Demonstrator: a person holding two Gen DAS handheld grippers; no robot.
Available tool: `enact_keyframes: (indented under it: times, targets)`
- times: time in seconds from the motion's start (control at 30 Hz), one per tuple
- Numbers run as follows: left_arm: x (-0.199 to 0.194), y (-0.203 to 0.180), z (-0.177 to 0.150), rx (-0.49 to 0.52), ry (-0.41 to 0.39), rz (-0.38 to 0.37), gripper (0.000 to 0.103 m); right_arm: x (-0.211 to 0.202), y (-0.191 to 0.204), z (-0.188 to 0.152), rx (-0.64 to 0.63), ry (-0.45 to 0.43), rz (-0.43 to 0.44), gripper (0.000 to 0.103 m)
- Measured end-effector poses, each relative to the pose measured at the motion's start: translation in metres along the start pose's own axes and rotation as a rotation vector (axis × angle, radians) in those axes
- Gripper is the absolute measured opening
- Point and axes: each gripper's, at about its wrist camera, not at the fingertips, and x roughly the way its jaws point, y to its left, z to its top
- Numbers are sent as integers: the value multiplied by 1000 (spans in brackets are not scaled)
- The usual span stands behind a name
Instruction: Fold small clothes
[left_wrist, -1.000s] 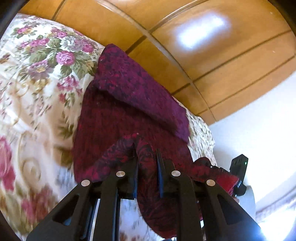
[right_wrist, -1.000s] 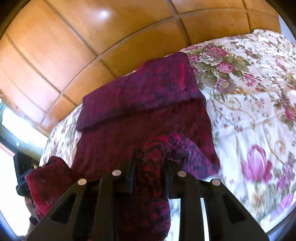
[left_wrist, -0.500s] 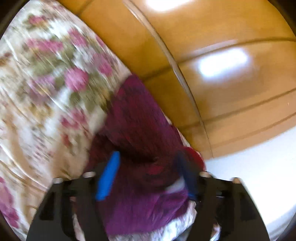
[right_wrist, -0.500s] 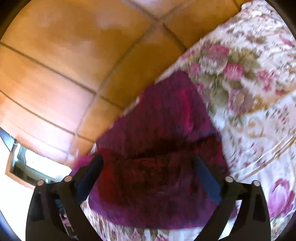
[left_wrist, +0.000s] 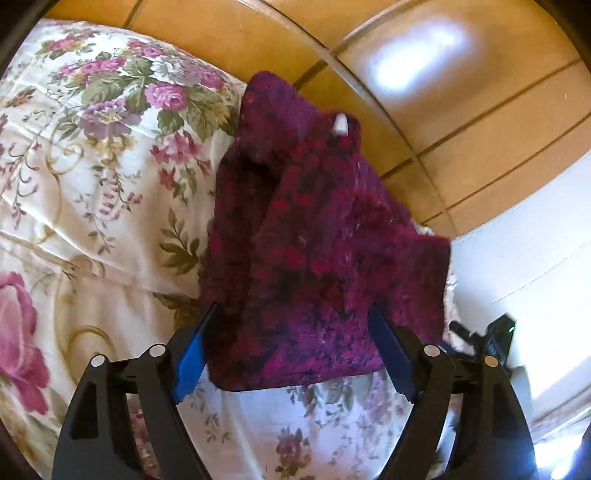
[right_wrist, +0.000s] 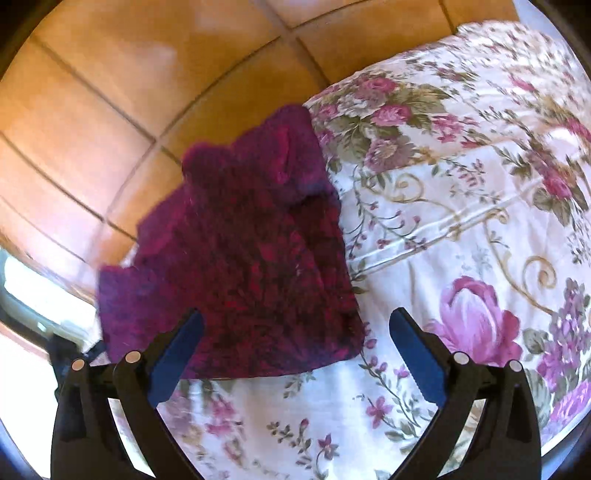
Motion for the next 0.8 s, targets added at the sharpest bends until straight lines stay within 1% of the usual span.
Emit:
enact_keyframes:
  times: [0.03,0.07,0.1,0.13,0.17,0.2,0.23,0.27,0.3,0.33,0.37,0.43,0.53,0.63,0.8]
  targets:
    - [2,-1,-1,15,-11,17,74,9,4,0,-32,16,-14,82]
    - [2,-2,-1,17,-16,31,69,15,9,-1,-56,28,-47,74]
    - [4,2,0,-1,-11,42,49,21,13,-1,-84,29,-93,68]
    - [5,4,1,-17,-1,44,29,23,15,-2,-105,26,-121,55]
    - [3,8,1,-36,4,58,22,21,14,-2,-99,21,-127,43]
    - [0,11,1,-45,1,53,16,17,12,-1,-85,11,-119,36]
    - [-4,12,-1,-44,-4,42,15,10,10,-1,-70,-1,-102,27]
    - [-8,11,-3,-34,-7,38,14,2,8,-3,-61,-12,-85,23]
    - [-13,8,-6,-13,-8,37,13,-5,9,-6,-61,-19,-76,21]
    - [-18,4,-9,4,-8,36,13,-9,11,-7,-63,-20,-71,14]
    - [-15,-2,-10,12,-7,34,13,-14,13,-11,-65,-18,-67,13]
    - [-24,-7,-17,31,-9,26,13,-24,19,-19,-75,-23,-61,12]
    - [-31,-12,-23,26,-8,15,13,-42,28,-34,-77,-33,-46,12]
    - [-43,-21,-39,45,-9,13,13,-57,32,-47,-84,-32,-37,12]
    - [-72,-26,-71,67,15,20,13,-86,28,-72,-90,1,-20,12]
